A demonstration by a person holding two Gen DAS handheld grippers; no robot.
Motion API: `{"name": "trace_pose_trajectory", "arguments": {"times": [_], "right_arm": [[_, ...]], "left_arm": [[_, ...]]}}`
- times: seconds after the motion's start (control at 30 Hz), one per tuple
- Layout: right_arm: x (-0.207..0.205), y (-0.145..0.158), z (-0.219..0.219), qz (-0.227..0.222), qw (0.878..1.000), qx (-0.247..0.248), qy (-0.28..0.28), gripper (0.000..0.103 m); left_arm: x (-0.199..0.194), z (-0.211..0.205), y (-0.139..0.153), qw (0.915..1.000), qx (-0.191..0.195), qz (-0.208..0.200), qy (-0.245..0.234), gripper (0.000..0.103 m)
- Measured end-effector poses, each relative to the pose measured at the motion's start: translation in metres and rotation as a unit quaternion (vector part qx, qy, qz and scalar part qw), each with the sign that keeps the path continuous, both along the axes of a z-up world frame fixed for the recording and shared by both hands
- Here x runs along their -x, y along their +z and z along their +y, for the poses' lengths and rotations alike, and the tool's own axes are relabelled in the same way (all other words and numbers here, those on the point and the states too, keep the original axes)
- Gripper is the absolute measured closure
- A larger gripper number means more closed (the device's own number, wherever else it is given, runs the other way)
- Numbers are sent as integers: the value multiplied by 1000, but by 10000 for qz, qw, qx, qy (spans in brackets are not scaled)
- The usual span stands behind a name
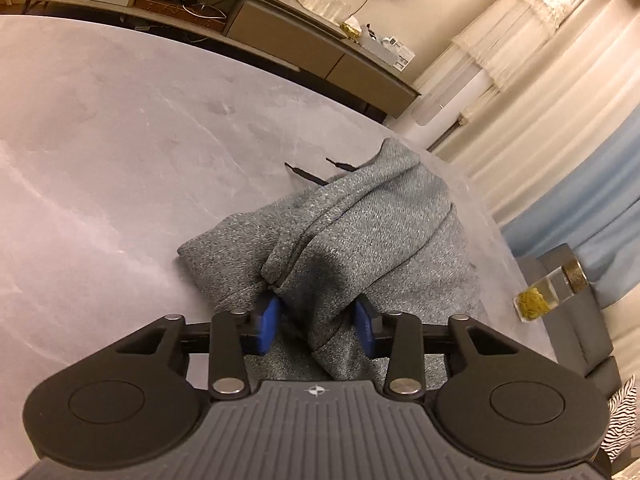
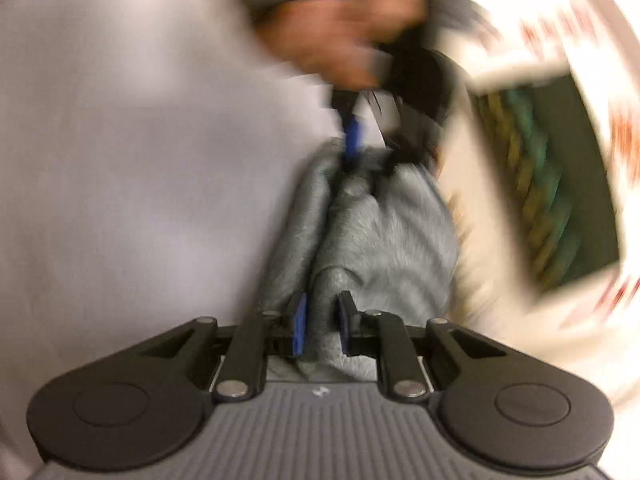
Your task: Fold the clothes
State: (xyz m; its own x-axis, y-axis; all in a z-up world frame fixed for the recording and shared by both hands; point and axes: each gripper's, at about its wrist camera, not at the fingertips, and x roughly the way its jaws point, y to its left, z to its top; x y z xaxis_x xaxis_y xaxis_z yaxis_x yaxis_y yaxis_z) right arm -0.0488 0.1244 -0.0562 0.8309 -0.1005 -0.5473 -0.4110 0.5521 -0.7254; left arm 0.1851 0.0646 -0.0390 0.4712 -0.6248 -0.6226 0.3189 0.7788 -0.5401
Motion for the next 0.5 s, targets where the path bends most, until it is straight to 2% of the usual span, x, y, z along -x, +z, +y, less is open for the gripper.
{"name": "trace_pose_trajectory", "arguments": {"times": [0.03,0.07,0.1,0.13,0.17,0.2,0.27,0.4,0.43,0.5], "right_arm": [[-3,20,-8,113,9970,-712,-266,87],[-6,38,-15,215,9889,-1377,-513,74],[-4,41,-18,214,9843,-1647,-596,54],[-2,44,-22,214,9789,-1916,-679,48],[-2,47,-25,223,9735,-2147,-755,49],[-15,42,-30,331,9749,-2053,-796,60],[-45,24,-47,757,9736,-1819,-1157,89],[-58,22,-81,968,9690,-1881,-1277,91],[-58,24,-88,1020,9672,-1931,-1300,91],[-58,28,-103,1119,9634,-2034,-1343,90]], "left_arm": [[0,2,0,10000,24,7,-8,65],[0,2,0,10000,38,21,-23,68],[-1,3,0,10000,51,36,-37,69],[-3,1,0,10000,34,35,-51,72],[-3,1,4,10000,24,-9,-27,76],[-3,2,8,10000,15,-57,0,79],[-1,9,20,9997,4,-218,115,86],[-2,49,41,9965,-48,-521,657,87],[-3,53,42,9967,-34,-489,651,87],[1,48,41,9989,130,-300,351,86]]}}
